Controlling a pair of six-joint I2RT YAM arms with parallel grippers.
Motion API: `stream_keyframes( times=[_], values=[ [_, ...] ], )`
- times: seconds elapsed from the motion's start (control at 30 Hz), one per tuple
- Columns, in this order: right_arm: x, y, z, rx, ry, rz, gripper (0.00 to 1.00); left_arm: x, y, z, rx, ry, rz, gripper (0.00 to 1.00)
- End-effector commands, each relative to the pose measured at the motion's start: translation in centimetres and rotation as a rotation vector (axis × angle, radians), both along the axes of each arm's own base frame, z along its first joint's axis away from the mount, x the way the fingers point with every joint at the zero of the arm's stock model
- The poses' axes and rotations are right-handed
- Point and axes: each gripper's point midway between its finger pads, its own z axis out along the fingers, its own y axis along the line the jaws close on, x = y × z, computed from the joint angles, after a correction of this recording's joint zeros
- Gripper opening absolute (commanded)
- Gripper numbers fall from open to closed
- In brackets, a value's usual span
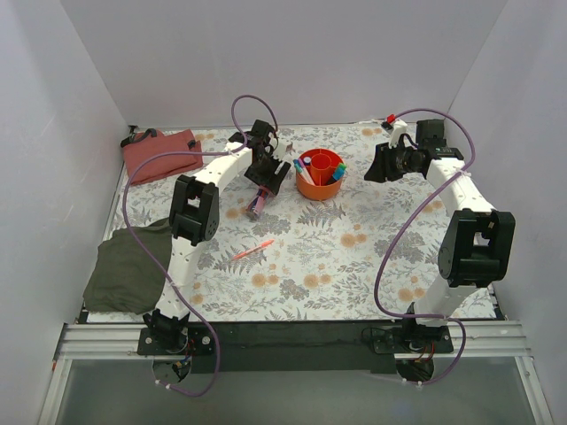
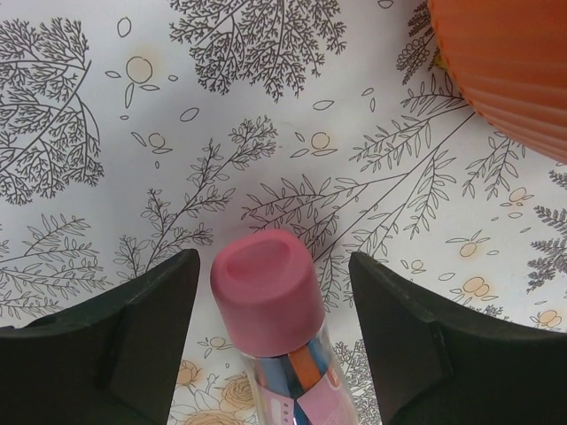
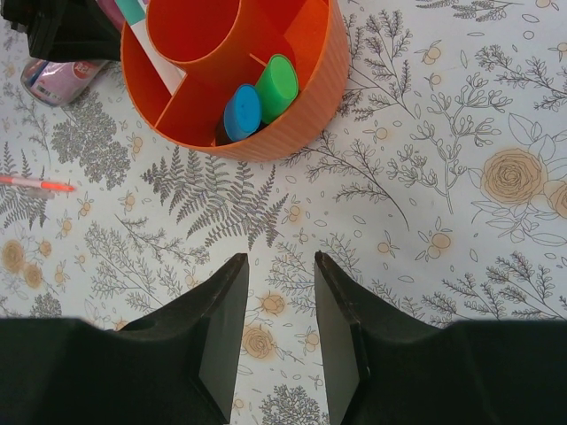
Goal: Sort the stationery into containers
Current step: Pick up the stationery from the center of the board.
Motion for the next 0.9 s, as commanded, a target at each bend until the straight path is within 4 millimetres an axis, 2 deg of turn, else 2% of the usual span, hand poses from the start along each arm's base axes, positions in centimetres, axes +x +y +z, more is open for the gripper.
stream_keyframes(
  times=[0.0, 0.6, 0.7, 0.77, 0.83, 0.87],
  values=[
    [0.95, 0.06, 1.12, 0.004, -0.05, 0.002, 0.45, 0.15, -0.41, 1.66, -0.019, -0.028, -0.006, 0.67],
    [1.19, 0.1, 0.68, 0.009, -0.035, -0.001, 0.45, 0.34, -0.84, 1.13, -0.036, -0.029, -0.016, 0.57],
    [1.27, 0.08, 0.76, 0.009, -0.035, -0.003, 0.45, 0.21, -0.98, 1.03, -0.044, -0.022, -0.02, 0.49],
    [1.31, 0.06, 0.74, 0.007, -0.032, -0.004, 0.45, 0.07, -0.99, 0.93, -0.044, -0.016, -0.026, 0.37],
    [1.32, -0.03, 0.78, 0.001, -0.029, -0.006, 0.45, -0.12, -0.92, 0.76, -0.04, -0.007, -0.029, 0.31],
    [1.33, -0.08, 0.85, -0.002, -0.029, -0.007, 0.45, -0.25, -0.86, 0.75, -0.038, -0.001, -0.029, 0.22]
  ],
)
